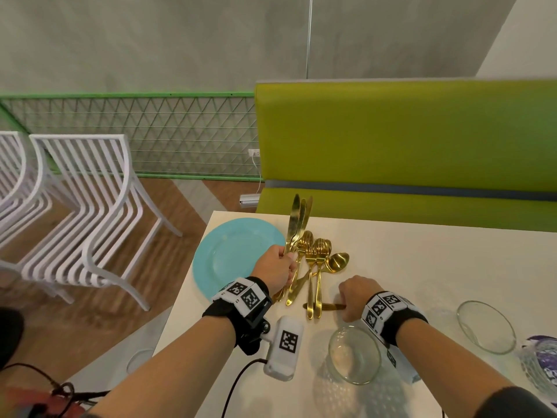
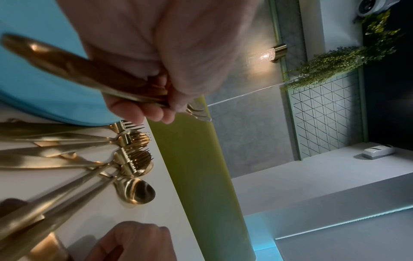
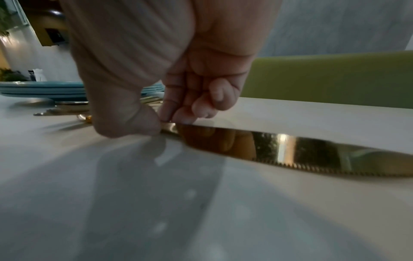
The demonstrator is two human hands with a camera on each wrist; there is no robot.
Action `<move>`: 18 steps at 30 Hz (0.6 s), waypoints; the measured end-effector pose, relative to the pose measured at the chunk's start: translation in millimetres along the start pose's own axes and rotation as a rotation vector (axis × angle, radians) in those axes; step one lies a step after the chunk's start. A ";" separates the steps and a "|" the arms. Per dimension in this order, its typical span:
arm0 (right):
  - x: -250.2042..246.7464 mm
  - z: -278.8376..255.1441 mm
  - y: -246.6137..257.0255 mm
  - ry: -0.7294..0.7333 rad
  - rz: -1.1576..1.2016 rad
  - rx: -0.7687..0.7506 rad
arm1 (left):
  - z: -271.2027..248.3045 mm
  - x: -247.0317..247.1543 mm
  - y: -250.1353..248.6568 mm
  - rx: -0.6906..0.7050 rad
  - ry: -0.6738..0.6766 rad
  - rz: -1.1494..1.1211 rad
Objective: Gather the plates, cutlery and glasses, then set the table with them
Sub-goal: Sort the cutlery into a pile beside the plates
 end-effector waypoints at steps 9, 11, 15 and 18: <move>-1.9 -6.0 3.9 0.096 0.017 -0.021 | -1.2 -0.6 0.6 0.002 0.010 -0.004; -8.0 -6.7 6.7 0.094 0.000 -0.036 | -0.6 -1.1 2.1 -0.003 0.007 -0.006; -29.3 -10.1 9.6 0.067 -0.050 -0.063 | -0.1 -1.3 3.0 0.000 0.009 0.000; -44.8 -15.4 11.2 0.011 -0.112 -0.071 | 2.0 -0.4 1.9 0.016 0.013 0.023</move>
Point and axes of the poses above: each hand's wrist, its own z-axis towards the middle knuckle, its own x-axis out of the palm, y = z × x, the point moved 6 cm from there along z, towards the middle knuckle, and after that the axes turned 13 degrees about x, right-handed, at the moved point
